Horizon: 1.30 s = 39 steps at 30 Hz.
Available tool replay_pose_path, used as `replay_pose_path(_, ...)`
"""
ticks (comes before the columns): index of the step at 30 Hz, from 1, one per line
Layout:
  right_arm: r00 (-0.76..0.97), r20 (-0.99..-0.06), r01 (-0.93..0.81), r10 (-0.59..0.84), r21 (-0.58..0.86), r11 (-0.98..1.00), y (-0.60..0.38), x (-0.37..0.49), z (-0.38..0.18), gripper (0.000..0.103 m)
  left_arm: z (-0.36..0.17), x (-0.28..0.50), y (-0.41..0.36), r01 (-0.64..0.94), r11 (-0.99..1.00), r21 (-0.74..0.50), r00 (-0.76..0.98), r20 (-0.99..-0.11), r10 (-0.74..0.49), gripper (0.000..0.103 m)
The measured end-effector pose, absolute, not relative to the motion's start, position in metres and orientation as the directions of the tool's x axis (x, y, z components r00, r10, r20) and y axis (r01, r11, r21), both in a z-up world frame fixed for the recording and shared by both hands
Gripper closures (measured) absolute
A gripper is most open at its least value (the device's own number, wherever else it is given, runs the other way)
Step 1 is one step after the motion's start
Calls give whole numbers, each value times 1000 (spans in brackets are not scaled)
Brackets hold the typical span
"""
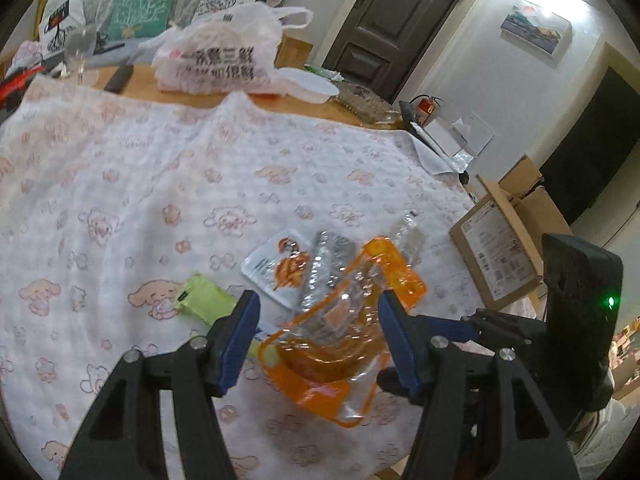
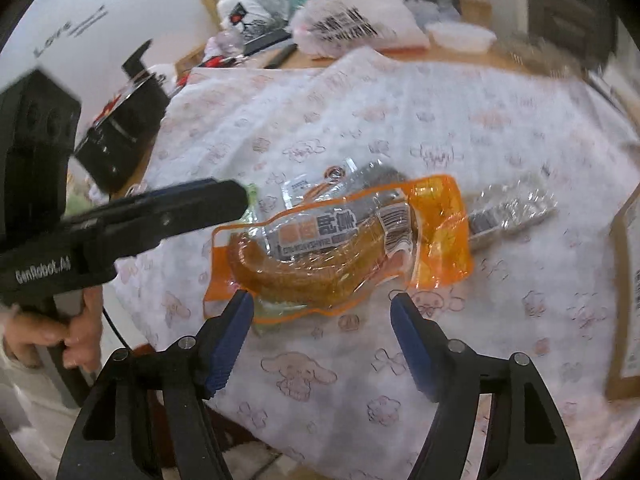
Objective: Organize snacks
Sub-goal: 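Move both tools back toward the orange bag on the table, then grasp the orange spicy strip packet with the right tool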
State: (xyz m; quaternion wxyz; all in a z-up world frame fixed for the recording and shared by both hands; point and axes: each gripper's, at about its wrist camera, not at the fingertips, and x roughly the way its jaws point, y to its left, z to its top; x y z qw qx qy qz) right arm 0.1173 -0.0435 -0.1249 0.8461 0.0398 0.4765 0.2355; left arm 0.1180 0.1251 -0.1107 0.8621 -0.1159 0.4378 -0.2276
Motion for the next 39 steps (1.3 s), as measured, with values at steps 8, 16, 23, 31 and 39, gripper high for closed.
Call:
replay_pose_path(8,463,-805,-309,372,248,918,-31,142,-124,25,-128,132,148,272,849,-452,511,-680,-526,45)
replay_pose_path(16,487,-808,-331,331,180,926,-2,168,-124,16,-135,143,168,257,838,-482,521,-661,-540,45)
replay_pose_path(23,507,-817,-375,276,79,924,17,174,-130,15,-141,147,173,255,829,-498,519,-653,-551,45)
replay_pose_path(31,577,-800,-335,164,-49,941,2,142,-125,15,-140,141,153,306,813,-495,493,-649,-580,45)
replay_pose_path(39,602,-792,-249,101,-67,966,3,123,-131,15,-138,136,144,320,805,-499,486,-643,-592,45)
